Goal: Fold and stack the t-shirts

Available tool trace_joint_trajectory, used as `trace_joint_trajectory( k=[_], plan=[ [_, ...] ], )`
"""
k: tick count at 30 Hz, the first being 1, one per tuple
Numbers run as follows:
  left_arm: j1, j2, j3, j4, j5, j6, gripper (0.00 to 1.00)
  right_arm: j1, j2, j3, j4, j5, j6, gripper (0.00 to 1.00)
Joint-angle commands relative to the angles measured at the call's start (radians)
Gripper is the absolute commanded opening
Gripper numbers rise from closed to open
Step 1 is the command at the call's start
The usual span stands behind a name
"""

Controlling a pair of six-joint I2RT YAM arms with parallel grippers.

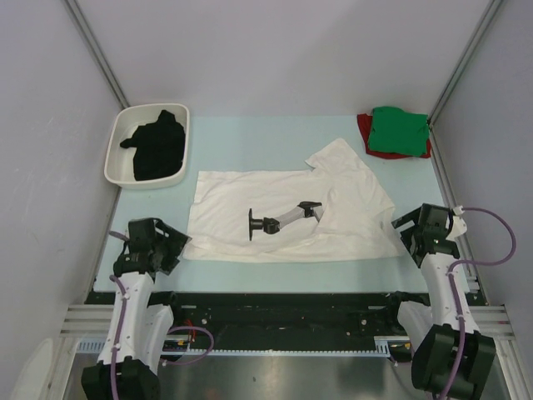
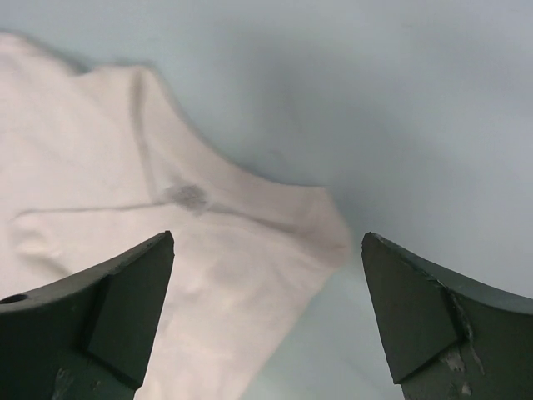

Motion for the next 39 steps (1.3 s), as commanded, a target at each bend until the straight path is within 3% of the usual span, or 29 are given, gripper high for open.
trace_joint_trajectory(
  k=[1,6,13,19,32,39],
  plan=[
    [0.008,-0.009,0.099,0.02,0.05,-0.017,0.8,0.1,-0.034,0.123,-0.01,-0.071,-0.003,1.0],
    [0.005,0.106,0.139,0.097,0.088,-0.021,0.8,0.365,0.084,0.269,0.025,-0.118,-0.009,1.0],
    [-0.001,0.225,0.119,0.226,0.11,-0.027,0.79,0.546,0.343,0.307,0.232,-0.371,0.063,1.0],
    [-0.004,0.265,0.13,0.246,0.094,-0.014,0.8,0.66,0.501,0.315,0.341,-0.462,0.159,1.0],
    [-0.001,0.311,0.128,0.273,0.099,-0.014,0.79,0.899,0.605,0.315,0.462,-0.525,0.308,1.0],
    [0.0,0.312,0.127,0.273,0.105,-0.01,0.79,0.957,0.592,0.313,0.461,-0.502,0.328,1.0]
  ],
)
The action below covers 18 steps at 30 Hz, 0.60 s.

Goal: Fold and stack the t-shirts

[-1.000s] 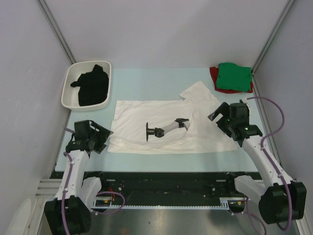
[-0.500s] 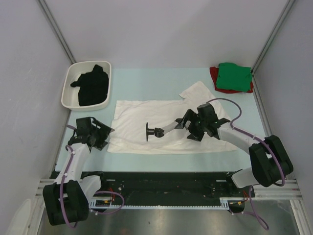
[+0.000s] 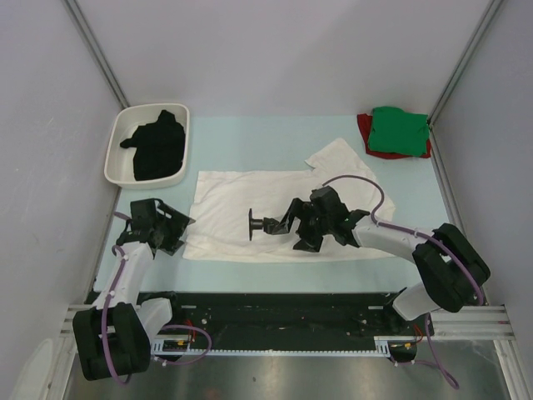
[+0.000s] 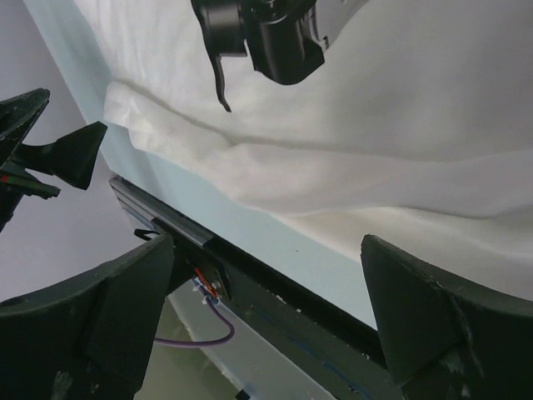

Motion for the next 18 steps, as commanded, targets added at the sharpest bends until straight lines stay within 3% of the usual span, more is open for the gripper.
trace_joint_trajectory(
  k=[1,14,18],
  plan=[
    [0.0,-0.001,0.017,0.029,0.019,0.005,0.8,0.028,-0.008,0.029,0.032,-0.002,0.033,1.0],
    [0.003,0.001,0.014,0.029,0.022,0.008,0.8,0.073,0.039,0.028,0.064,0.035,0.056,1.0],
    [0.008,0.001,0.014,0.024,0.022,0.014,0.79,0.068,0.05,0.029,0.041,0.056,0.043,0.95]
  ],
)
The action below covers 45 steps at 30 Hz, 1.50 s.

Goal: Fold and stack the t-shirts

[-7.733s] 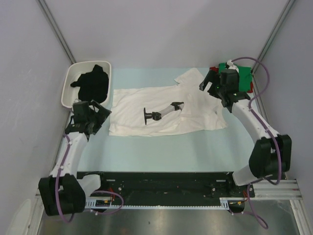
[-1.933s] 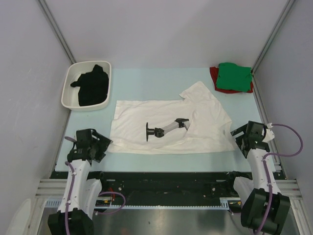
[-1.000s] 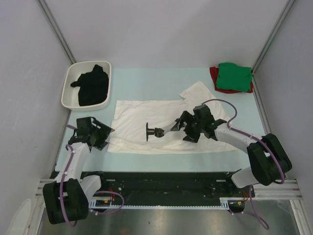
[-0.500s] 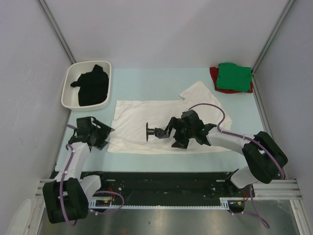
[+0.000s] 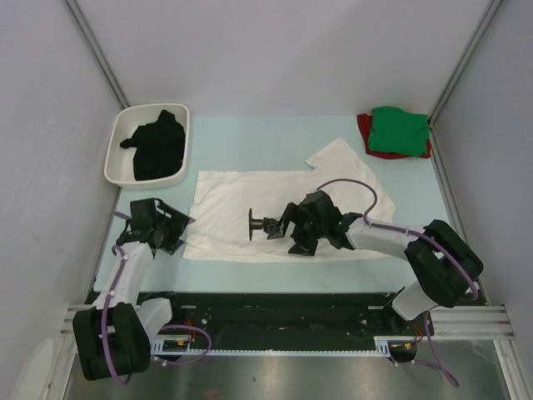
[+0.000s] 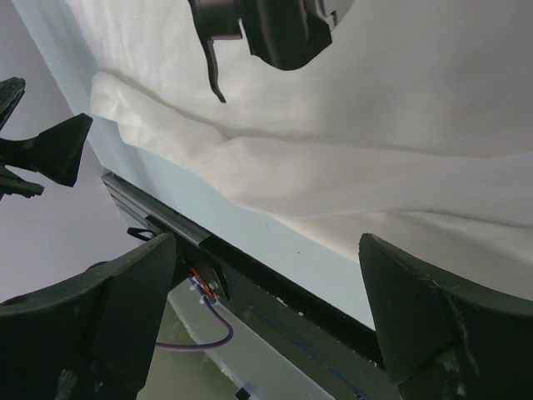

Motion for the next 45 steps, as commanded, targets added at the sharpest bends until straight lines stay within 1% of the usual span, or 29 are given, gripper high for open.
trace_joint_trajectory(
  k=[1,3,7,11,14,16,17,19,20,22,23,24,28,29,37,45],
  plan=[
    [0.008,-0.003,0.014,0.017,0.021,0.015,0.79,-0.007,0.011,0.028,-0.011,0.045,-0.004,0.93],
    [0.008,-0.001,0.009,0.021,0.022,0.015,0.8,-0.014,0.012,0.028,-0.02,0.054,-0.012,0.89],
    [0.008,0.007,0.003,0.027,0.028,0.015,0.79,-0.039,0.009,0.028,-0.069,0.114,-0.023,0.86],
    [0.009,0.008,0.001,0.029,0.031,0.021,0.79,-0.068,0.0,0.028,-0.099,0.143,-0.036,0.8],
    [0.014,0.014,0.003,0.03,0.036,0.022,0.79,-0.085,0.0,0.028,-0.123,0.152,-0.046,0.78],
    [0.015,0.019,0.005,0.033,0.037,0.022,0.8,-0.088,-0.005,0.028,-0.134,0.169,-0.052,0.73],
    [0.014,0.02,0.005,0.036,0.04,0.022,0.79,-0.088,-0.006,0.028,-0.135,0.172,-0.05,0.65],
    [0.015,0.023,0.005,0.036,0.04,0.022,0.79,-0.092,0.0,0.028,-0.132,0.166,-0.052,0.55],
    [0.015,0.023,0.005,0.038,0.042,0.022,0.79,-0.094,0.001,0.028,-0.131,0.165,-0.053,0.44],
    [0.015,0.023,0.003,0.038,0.042,0.025,0.79,-0.092,0.007,0.028,-0.129,0.162,-0.05,0.36],
    [0.015,0.022,0.003,0.038,0.042,0.026,0.79,-0.094,0.009,0.028,-0.129,0.162,-0.052,0.29],
    [0.015,0.023,0.001,0.04,0.042,0.026,0.79,-0.094,0.009,0.028,-0.126,0.162,-0.052,0.24],
    [0.018,0.027,-0.003,0.043,0.042,0.027,0.8,-0.096,0.021,0.028,-0.117,0.155,-0.043,0.08],
    [0.017,0.027,-0.006,0.044,0.044,0.027,0.79,-0.096,0.021,0.028,-0.115,0.155,-0.041,0.0],
    [0.023,0.019,-0.008,0.04,0.044,0.033,0.79,-0.102,0.04,0.028,-0.094,0.178,-0.024,0.0],
    [0.026,0.02,-0.012,0.038,0.042,0.039,0.79,-0.108,0.026,0.029,-0.048,0.243,0.011,0.0]
  ],
)
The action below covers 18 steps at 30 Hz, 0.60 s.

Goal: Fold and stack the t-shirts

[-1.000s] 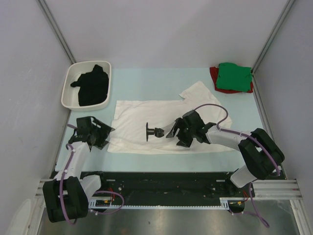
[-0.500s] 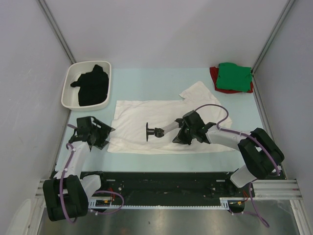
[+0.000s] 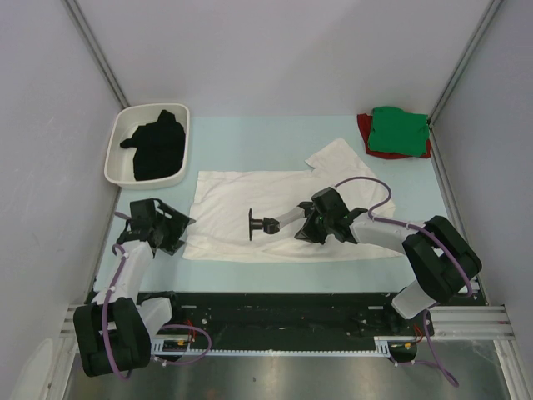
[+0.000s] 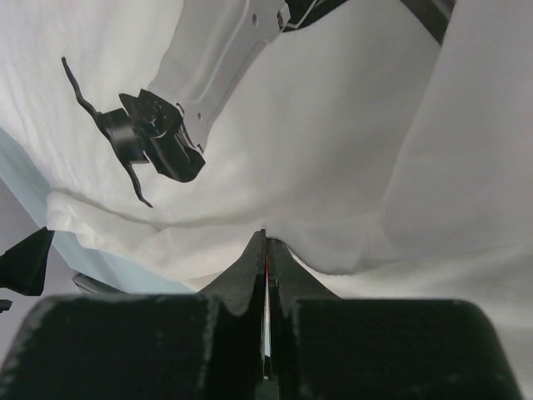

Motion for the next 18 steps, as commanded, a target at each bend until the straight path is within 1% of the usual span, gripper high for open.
trace_joint_trajectory(
  k=[1,16,18],
  plan=[
    [0.013,-0.004,-0.007,0.017,0.016,0.023,0.79,-0.009,-0.004,0.028,0.049,0.061,0.034,0.0],
    [0.025,0.0,-0.018,0.023,0.018,0.037,0.79,-0.023,0.01,0.029,0.123,0.101,0.059,0.0],
    [0.025,0.003,-0.019,0.025,0.019,0.036,0.79,-0.026,0.016,0.028,0.161,0.102,0.062,0.0]
  ],
)
